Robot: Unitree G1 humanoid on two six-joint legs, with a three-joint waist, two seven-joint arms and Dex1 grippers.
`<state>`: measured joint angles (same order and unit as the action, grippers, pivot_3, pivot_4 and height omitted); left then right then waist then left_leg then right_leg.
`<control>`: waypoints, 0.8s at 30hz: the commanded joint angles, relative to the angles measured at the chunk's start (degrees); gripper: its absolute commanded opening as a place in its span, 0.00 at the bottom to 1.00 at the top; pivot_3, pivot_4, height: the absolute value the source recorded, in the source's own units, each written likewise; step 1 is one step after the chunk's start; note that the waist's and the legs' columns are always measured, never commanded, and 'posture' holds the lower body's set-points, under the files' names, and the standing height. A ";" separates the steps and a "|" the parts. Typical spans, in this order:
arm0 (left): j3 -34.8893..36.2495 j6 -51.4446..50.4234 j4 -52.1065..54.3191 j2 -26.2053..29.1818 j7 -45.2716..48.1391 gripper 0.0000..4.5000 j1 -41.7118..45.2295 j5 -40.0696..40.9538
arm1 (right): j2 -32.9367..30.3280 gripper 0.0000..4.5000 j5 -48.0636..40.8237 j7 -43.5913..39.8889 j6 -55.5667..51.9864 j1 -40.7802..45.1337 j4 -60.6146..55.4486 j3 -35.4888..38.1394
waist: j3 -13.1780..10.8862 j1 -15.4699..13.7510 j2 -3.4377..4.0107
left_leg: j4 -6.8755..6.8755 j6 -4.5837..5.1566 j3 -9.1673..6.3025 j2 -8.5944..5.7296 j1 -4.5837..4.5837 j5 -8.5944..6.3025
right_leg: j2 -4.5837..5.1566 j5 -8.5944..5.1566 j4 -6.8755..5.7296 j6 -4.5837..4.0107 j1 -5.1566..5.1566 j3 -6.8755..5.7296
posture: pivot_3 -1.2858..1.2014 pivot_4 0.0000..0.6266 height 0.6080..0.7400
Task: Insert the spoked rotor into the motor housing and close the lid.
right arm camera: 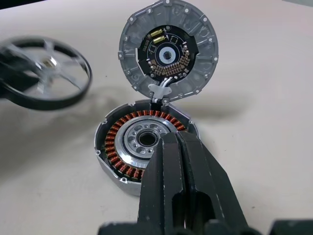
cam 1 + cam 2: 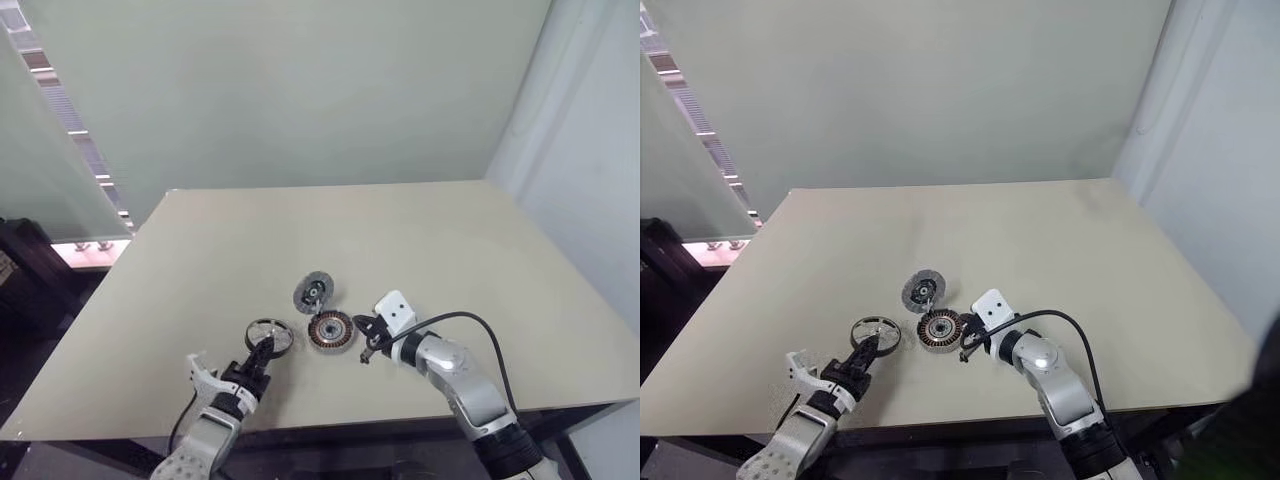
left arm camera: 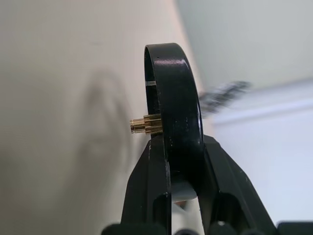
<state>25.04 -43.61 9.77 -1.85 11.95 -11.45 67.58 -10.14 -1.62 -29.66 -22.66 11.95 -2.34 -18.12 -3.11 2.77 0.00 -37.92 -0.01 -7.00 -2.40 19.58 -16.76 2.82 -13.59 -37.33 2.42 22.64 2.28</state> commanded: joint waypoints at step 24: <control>-11.81 -0.39 -11.29 -1.60 4.10 0.07 12.85 0.19 | -0.86 0.00 -0.09 3.65 -1.14 -3.53 -6.32 1.85 | -0.10 -0.31 -0.09 | 0.01 0.00 0.01 -0.02 0.02 0.01 | -0.02 0.01 0.04 0.01 0.00 0.01 | 0.52 0.00 1.00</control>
<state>13.66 -44.65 -1.47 -3.31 14.64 -0.04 68.30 -10.99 -1.55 -26.40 -23.98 8.13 -5.33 -17.22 -3.21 2.46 -0.09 -37.92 -0.02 -6.98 -2.43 19.60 -16.75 2.80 -13.58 -37.30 2.43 22.63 2.28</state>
